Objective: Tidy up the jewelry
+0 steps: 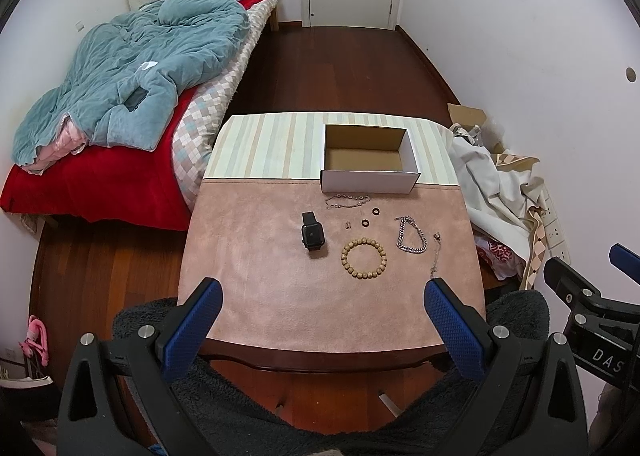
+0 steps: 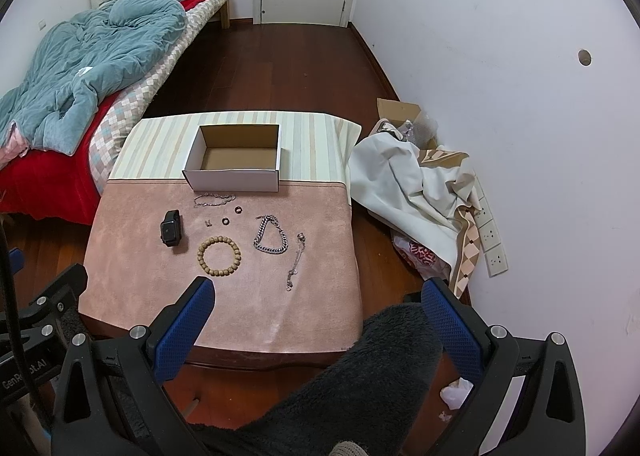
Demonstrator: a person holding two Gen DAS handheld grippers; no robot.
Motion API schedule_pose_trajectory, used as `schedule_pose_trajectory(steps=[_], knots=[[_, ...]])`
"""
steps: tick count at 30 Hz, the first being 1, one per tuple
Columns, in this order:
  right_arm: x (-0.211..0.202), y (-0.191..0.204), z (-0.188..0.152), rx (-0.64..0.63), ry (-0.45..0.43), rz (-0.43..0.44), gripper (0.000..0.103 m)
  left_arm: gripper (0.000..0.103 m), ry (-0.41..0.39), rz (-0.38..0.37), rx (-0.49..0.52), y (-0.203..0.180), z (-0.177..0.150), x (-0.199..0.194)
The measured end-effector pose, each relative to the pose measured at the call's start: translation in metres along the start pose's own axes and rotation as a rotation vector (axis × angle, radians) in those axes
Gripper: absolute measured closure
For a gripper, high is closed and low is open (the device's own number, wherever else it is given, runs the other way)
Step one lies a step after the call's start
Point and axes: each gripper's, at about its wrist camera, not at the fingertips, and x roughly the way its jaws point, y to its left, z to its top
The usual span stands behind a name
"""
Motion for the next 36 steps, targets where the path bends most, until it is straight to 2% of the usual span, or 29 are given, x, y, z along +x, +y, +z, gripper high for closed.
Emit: schedule_pose_trajectory(steps=[26,30,36], knots=[[0.000,0.004,0.002,0.005,-0.003,0.001,0.000,0.000,0.002,0.007,-0.003,0.002,0.003,0.004],[0.015,0.002,0.004,0.023,0.003,0.001,0.000,0.000,0.009,0.052,-0.010,0.008,0.011,0.024],[0.070,0.004,0.013,0.065,0.035,0.028,0.000,0.000,0.041,0.184,-0.025,0.031,0.023,0.084]])
